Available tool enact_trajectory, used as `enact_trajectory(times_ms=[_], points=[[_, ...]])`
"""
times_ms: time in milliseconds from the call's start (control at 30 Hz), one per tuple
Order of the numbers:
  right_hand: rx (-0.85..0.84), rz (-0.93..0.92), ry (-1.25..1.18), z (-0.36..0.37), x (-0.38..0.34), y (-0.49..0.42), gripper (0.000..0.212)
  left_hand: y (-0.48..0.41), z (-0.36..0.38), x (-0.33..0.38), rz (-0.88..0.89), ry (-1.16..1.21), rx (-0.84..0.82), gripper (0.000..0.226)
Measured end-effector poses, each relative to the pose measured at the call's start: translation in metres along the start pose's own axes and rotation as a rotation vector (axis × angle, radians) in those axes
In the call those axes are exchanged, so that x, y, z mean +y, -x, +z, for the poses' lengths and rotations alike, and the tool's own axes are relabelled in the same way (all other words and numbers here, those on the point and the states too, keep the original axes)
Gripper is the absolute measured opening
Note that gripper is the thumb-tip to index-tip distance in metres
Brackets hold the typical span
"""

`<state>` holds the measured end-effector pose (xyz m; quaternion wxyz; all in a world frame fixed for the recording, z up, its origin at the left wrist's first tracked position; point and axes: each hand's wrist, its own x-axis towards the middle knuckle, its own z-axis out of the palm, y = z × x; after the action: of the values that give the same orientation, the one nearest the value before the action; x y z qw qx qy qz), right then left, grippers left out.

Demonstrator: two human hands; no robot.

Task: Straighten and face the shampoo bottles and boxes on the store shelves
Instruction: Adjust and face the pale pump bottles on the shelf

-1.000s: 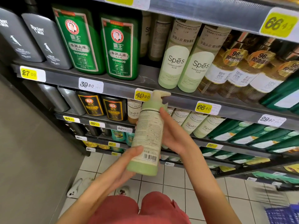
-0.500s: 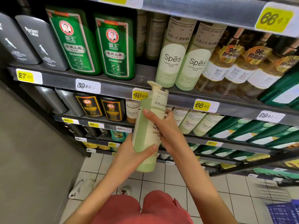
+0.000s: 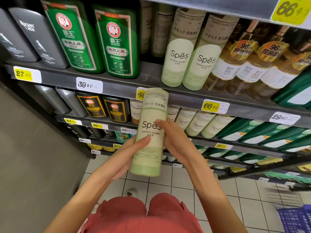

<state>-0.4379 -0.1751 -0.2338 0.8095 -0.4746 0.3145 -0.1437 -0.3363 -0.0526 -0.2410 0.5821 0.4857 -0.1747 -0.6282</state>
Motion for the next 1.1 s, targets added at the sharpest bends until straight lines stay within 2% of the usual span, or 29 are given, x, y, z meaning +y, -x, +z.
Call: enact_trajectory(times_ms=[200, 367, 533, 667, 800, 900, 967, 1033, 1100], points=[[-0.079, -0.052, 0.173, 0.003, 0.02, 0.005, 0.057, -0.008, -0.011, 0.0, 0.118, -0.175, 0.046, 0.061], [-0.08, -0.201, 0.381, -0.013, 0.029, 0.01, 0.054, -0.009, -0.02, -0.005, 0.206, -0.592, 0.075, 0.065], [-0.051, -0.303, 0.375, -0.017, 0.042, 0.014, 0.056, -0.014, -0.022, -0.009, 0.322, -0.715, 0.07, 0.077], [-0.092, -0.253, 0.422, -0.02, 0.037, 0.012, 0.059, -0.014, -0.025, -0.01, 0.281, -0.675, 0.066, 0.07], [-0.156, -0.084, 0.567, -0.021, 0.022, 0.01, 0.054, -0.005, -0.027, -0.007, 0.155, -0.64, 0.04, 0.056], [-0.101, 0.089, 0.59, -0.012, 0.016, 0.006, 0.04, 0.004, -0.02, -0.012, -0.019, -0.351, 0.033, 0.062], [-0.053, 0.205, 0.58, -0.004, 0.018, 0.002, 0.05, 0.006, -0.015, -0.018, -0.117, -0.176, 0.061, 0.058], [-0.025, 0.32, 0.539, 0.0, 0.021, 0.0, 0.063, 0.008, -0.015, -0.021, -0.176, -0.114, 0.073, 0.043], [-0.005, 0.392, 0.502, 0.001, 0.024, -0.001, 0.069, 0.01, -0.018, -0.022, -0.228, -0.108, 0.09, 0.042]])
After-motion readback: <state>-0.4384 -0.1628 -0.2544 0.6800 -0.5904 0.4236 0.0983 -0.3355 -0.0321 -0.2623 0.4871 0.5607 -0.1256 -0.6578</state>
